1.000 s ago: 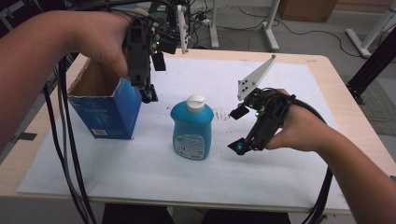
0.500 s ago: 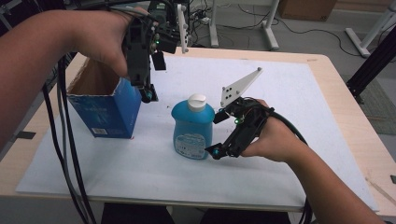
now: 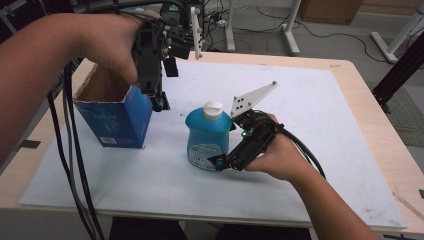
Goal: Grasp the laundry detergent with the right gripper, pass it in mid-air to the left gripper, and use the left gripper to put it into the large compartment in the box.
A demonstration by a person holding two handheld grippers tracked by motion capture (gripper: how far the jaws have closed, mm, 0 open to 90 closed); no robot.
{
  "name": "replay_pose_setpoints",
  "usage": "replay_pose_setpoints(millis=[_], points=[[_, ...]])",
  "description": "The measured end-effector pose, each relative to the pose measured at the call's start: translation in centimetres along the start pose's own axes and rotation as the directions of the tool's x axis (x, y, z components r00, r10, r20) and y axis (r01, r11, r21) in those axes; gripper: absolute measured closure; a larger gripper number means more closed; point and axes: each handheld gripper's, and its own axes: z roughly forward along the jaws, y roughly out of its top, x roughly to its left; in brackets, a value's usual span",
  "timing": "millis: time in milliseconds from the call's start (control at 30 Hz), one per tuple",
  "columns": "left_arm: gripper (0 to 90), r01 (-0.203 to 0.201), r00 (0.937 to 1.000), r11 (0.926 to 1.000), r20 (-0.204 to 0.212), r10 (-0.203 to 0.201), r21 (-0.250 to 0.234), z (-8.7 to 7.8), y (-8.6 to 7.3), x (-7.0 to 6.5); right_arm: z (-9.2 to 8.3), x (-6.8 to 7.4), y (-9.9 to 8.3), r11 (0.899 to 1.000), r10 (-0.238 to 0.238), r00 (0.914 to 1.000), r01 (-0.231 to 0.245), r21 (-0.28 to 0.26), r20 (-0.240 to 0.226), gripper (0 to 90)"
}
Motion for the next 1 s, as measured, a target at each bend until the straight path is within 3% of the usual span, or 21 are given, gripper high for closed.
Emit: replay_pose_setpoints(millis=[167,367,1000], points=[[1.8,-0.008,1.0,1.0,-0.001,0.008,0.004,0.0,0.0,0.0,0.5,0.0,-0.4,0.997,0.016,0.9998,-0.015,-0.073,0.01,5.4],[1.8,-0.004,1.0,1.0,-0.006,0.004,0.001,0.0,-0.1,0.0,0.8,-0.1,-0.7,0.994,0.028,0.9996,-0.027,-0.105,0.007,12.6],[1.8,0.0,1.0,1.0,0.001,0.0,0.004,0.4,-0.1,0.1,1.3,0.1,-1.0,0.988,0.006,0.9998,-0.002,-0.156,0.021,24.7]])
